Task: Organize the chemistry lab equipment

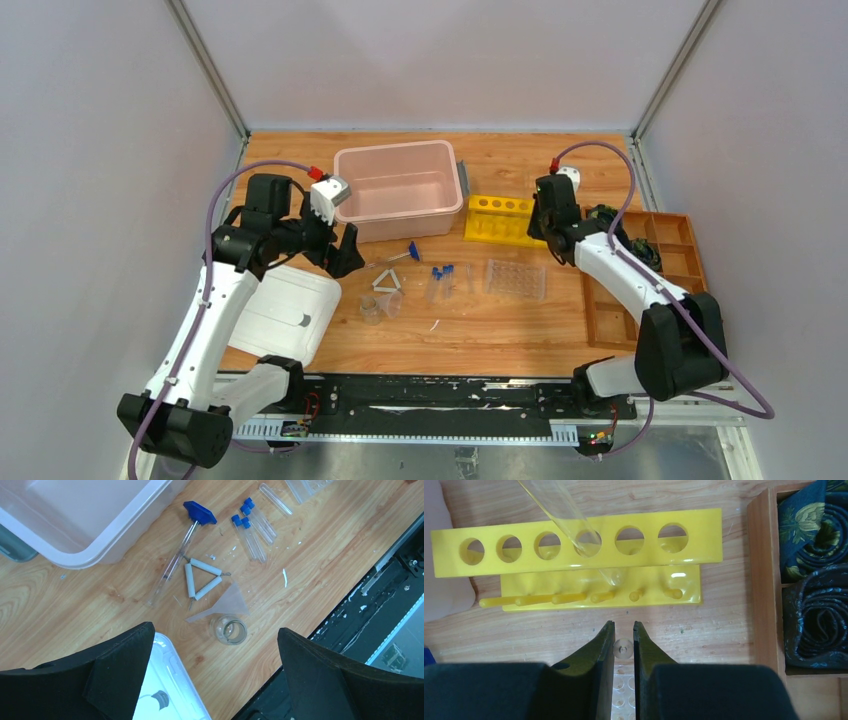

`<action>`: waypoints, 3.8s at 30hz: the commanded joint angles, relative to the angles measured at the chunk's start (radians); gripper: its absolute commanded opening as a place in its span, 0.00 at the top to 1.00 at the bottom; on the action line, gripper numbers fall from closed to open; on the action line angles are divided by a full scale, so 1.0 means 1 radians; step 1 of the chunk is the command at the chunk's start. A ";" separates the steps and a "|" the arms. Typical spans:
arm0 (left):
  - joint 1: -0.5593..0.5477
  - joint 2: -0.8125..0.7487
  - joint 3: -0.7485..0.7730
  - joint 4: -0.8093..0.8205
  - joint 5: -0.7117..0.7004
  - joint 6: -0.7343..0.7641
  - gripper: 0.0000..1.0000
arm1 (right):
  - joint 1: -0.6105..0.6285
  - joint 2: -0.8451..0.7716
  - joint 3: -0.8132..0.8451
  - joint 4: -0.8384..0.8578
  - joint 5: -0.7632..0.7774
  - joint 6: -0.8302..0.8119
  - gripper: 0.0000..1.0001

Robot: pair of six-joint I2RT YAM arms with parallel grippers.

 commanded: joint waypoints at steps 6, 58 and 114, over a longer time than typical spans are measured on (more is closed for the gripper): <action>-0.006 -0.014 0.033 0.004 0.014 0.002 0.00 | 0.000 -0.016 0.135 -0.024 0.103 -0.044 1.00; -0.006 -0.027 0.021 0.004 -0.010 0.029 0.00 | -0.010 0.131 0.062 0.055 0.097 -0.022 1.00; -0.006 -0.045 0.060 0.004 0.014 -0.011 0.00 | 0.266 -0.101 0.026 -0.114 0.040 0.072 0.65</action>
